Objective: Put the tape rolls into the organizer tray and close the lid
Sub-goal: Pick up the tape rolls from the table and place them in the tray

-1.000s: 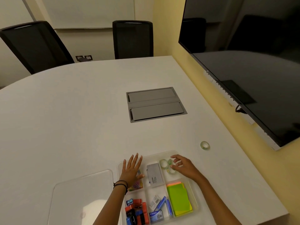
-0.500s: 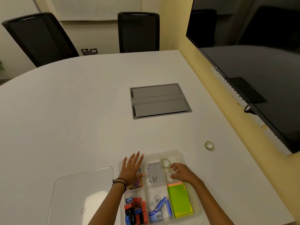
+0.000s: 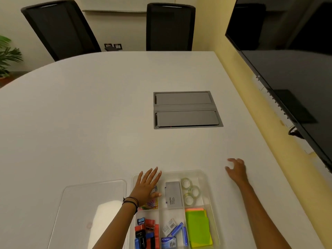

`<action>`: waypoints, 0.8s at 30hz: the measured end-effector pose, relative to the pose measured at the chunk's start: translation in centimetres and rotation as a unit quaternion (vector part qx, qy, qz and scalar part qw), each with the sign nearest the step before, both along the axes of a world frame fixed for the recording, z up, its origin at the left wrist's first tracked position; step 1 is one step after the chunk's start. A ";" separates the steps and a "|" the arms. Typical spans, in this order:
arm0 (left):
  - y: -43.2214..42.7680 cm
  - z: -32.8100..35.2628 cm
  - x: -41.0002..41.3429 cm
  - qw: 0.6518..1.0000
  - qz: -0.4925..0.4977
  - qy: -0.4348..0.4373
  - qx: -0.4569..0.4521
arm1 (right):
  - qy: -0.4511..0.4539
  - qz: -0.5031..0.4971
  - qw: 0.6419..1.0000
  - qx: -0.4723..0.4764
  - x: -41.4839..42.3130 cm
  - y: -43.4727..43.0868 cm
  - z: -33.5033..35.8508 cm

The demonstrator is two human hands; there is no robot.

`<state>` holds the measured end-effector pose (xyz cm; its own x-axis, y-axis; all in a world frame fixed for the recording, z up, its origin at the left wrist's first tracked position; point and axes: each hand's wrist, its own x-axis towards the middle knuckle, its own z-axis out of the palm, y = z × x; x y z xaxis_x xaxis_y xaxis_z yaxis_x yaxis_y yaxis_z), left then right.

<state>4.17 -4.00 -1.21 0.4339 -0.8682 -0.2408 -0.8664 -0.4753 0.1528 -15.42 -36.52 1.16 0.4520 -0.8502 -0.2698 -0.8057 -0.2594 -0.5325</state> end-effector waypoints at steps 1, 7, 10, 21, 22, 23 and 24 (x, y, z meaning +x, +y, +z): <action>0.0 0.2 -0.1 1.000 0.003 0.013 0.005 | 0.018 -0.019 1.000 -0.003 -0.2 -0.9 -0.2; 0.3 0.8 -0.4 0.999 0.013 -0.004 0.048 | 0.099 -0.072 0.992 0.041 -0.4 -2.4 -1.5; 0.0 0.8 -0.4 1.000 -0.007 0.004 0.026 | 0.110 -0.107 0.985 0.084 -0.1 -1.4 -2.1; 0.0 1.2 -0.5 1.000 0.002 0.013 0.016 | 0.166 0.017 0.983 -0.079 -0.8 3.0 -4.1; 0.0 1.4 -0.6 1.000 0.004 0.015 0.025 | 0.172 0.035 0.980 -0.090 -1.0 3.8 -4.2; 0.0 1.5 -0.6 0.999 0.011 0.016 0.033 | 0.173 0.050 0.979 -0.100 -1.2 4.4 -4.3; -0.1 1.6 -0.7 0.999 0.017 0.016 0.038 | 0.169 0.059 0.978 -0.107 -1.3 5.1 -4.4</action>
